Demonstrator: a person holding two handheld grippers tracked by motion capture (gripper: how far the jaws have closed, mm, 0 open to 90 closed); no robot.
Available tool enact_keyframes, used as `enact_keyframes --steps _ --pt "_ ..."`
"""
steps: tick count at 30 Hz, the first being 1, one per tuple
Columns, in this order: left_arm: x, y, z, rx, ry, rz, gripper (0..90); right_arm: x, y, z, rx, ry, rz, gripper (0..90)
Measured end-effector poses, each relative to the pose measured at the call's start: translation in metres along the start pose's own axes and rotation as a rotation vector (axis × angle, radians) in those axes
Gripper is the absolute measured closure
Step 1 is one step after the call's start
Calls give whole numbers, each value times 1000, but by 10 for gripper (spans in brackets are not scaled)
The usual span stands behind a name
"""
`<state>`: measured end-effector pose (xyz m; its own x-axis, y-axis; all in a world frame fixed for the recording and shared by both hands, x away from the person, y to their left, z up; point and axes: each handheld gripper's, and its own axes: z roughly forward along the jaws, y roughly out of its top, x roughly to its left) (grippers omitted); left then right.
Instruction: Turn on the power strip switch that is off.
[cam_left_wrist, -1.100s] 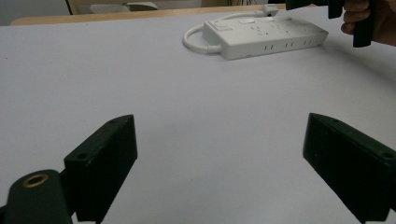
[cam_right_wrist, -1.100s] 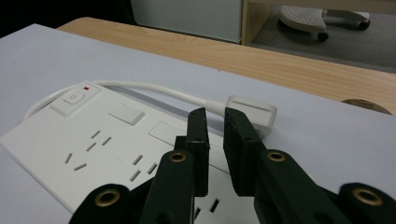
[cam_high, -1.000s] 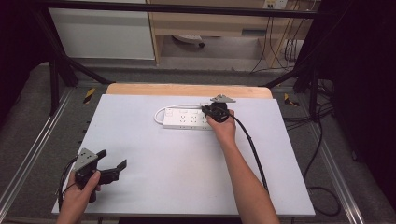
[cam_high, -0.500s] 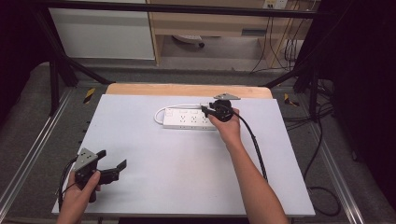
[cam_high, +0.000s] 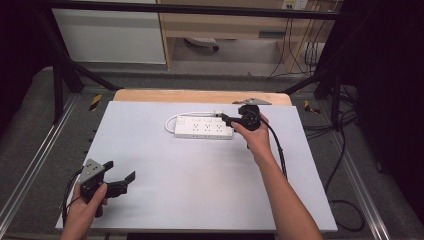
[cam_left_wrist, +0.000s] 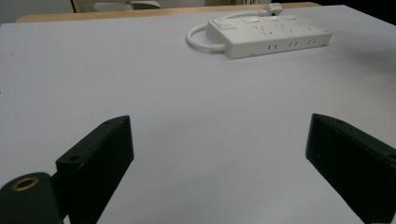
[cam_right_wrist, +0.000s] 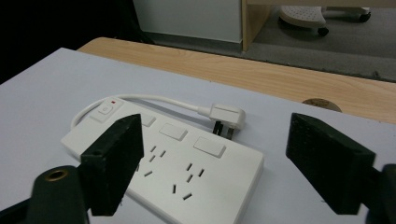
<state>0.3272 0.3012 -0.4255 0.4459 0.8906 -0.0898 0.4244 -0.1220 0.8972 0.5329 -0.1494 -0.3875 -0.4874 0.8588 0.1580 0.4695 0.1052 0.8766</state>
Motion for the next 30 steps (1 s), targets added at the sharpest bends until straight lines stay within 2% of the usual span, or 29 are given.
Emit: enact_keyframes --steps 3,6,18,30 --pt "0 0 0 0 1 -1 76 -1 0 -9 12 9 0 88" --pt "0 0 0 0 2 -2 76 -3 -1 -19 8 2 -4 49" --pt "2 -1 -3 -2 8 -8 76 -12 -10 -73 -69 8 -3 49" --pt "5 -2 -4 -3 14 -15 76 -17 -30 -120 -124 7 -22 49"
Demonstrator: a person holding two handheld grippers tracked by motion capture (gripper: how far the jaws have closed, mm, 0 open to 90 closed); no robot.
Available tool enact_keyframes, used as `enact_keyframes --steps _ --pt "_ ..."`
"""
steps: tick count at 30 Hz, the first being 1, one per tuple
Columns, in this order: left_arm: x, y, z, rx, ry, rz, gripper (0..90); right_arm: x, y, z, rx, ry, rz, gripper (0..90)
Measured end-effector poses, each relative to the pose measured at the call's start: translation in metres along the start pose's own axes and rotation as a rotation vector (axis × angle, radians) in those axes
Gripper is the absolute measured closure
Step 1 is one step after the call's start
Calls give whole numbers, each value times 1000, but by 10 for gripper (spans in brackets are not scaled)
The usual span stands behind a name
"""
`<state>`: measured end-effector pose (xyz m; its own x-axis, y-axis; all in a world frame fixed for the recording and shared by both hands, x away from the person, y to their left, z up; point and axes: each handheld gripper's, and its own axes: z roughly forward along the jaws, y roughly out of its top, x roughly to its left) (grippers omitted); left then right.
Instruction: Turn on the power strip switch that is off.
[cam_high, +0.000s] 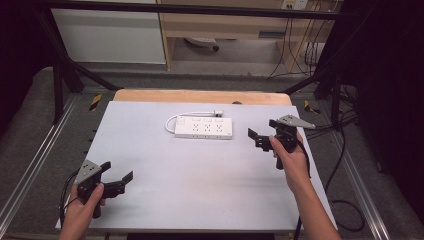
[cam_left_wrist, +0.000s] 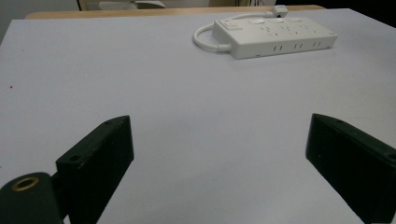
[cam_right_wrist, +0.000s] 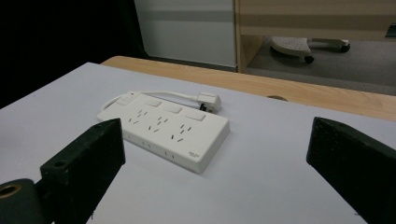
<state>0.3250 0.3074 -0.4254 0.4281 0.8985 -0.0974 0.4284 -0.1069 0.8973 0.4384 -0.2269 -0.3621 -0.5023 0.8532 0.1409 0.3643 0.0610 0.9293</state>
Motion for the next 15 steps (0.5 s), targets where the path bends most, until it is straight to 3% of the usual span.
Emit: enact_keyframes --steps 15 --pt "0 0 -1 -2 -2 -3 76 -8 -41 -38 -8 -6 11 64"
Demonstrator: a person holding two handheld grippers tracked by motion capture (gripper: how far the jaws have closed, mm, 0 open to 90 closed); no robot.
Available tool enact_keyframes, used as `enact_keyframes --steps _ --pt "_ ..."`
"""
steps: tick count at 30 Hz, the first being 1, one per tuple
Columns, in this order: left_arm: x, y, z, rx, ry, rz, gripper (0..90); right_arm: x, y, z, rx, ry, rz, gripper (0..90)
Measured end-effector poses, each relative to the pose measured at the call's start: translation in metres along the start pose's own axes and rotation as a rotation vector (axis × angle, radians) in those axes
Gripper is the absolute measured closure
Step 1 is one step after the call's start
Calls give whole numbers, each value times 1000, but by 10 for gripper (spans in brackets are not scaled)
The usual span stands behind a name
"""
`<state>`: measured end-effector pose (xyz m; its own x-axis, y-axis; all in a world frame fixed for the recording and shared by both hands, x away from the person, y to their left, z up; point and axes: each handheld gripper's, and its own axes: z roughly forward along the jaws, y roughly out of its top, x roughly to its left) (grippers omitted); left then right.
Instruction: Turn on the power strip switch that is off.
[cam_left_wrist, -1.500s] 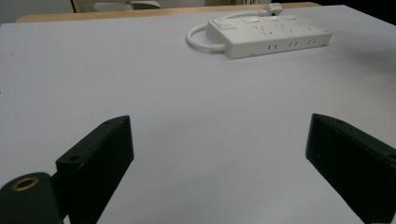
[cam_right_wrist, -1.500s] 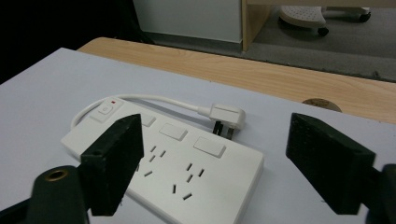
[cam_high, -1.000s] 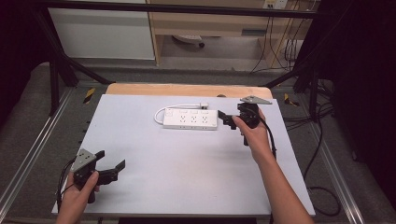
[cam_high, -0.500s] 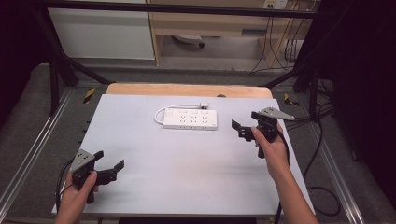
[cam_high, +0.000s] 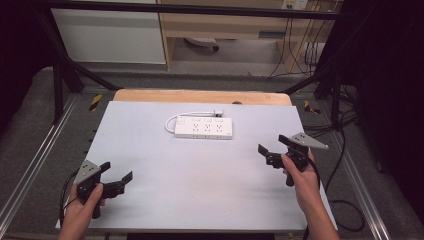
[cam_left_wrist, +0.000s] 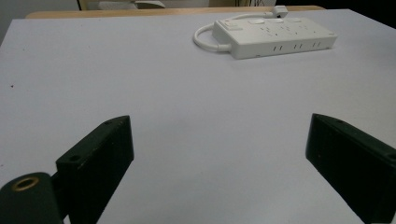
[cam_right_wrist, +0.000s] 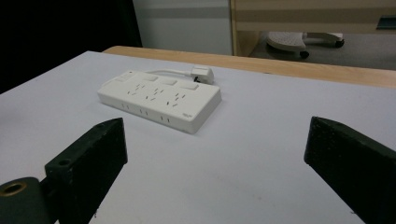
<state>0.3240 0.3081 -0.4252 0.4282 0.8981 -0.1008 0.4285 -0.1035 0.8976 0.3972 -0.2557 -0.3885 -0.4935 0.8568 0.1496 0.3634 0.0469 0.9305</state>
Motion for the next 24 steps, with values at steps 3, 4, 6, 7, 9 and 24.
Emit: enact_keyframes --steps 3,4,6,7,9,24 --pt "0 0 -1 -2 0 2 76 0 -10 -6 -2 -8 4 62" --pt "0 0 -1 -2 -1 2 76 0 -14 -9 -5 -10 7 61" --pt "0 0 -1 -2 -2 1 77 0 -22 -12 -9 -19 5 60" --pt "0 0 -1 -1 -2 1 76 0 -24 -13 -9 -23 7 59" --pt "-1 0 -1 -1 -3 4 77 -1 -30 -15 -9 -29 7 55" --pt "-1 1 -3 -9 -4 8 77 14 -63 -3 128 -13 -47 41"
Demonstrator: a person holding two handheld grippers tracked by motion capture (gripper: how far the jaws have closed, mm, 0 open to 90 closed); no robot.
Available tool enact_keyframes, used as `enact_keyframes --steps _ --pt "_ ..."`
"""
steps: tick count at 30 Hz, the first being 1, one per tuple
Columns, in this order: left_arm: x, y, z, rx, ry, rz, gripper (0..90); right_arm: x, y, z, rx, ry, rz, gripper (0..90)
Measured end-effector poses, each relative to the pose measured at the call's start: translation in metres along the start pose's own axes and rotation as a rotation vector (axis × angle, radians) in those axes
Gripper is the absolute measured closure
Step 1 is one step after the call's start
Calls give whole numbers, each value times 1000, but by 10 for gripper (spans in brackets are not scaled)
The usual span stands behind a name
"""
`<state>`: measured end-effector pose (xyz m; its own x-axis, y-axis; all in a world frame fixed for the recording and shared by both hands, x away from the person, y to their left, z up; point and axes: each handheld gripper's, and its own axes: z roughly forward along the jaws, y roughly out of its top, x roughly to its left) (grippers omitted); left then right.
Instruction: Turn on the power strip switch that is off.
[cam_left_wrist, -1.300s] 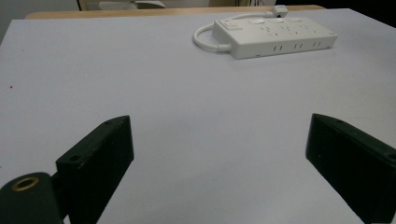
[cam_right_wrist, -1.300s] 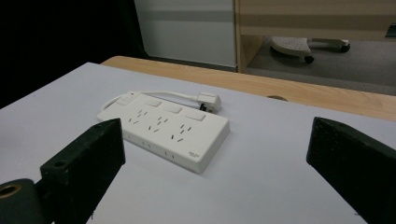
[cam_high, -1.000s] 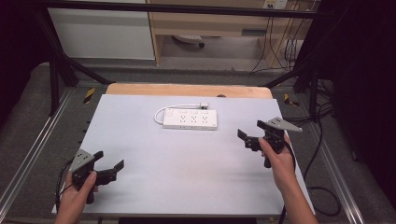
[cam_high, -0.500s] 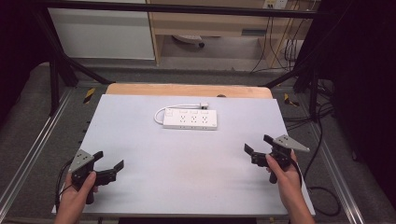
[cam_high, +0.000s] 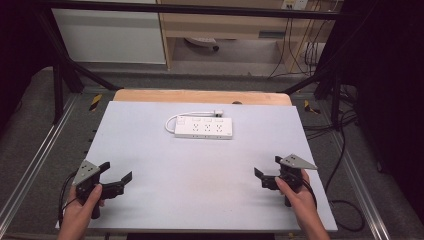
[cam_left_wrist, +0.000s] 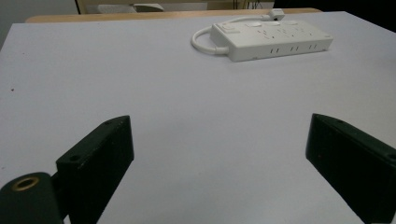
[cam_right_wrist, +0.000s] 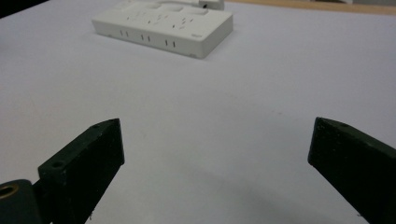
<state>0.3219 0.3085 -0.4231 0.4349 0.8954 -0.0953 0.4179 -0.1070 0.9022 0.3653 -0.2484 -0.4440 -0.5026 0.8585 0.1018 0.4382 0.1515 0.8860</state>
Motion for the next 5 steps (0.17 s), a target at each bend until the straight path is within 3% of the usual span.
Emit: enact_keyframes --steps 5 --pt "-1 1 1 -2 -3 2 76 6 -6 10 86 -13 -49 42"
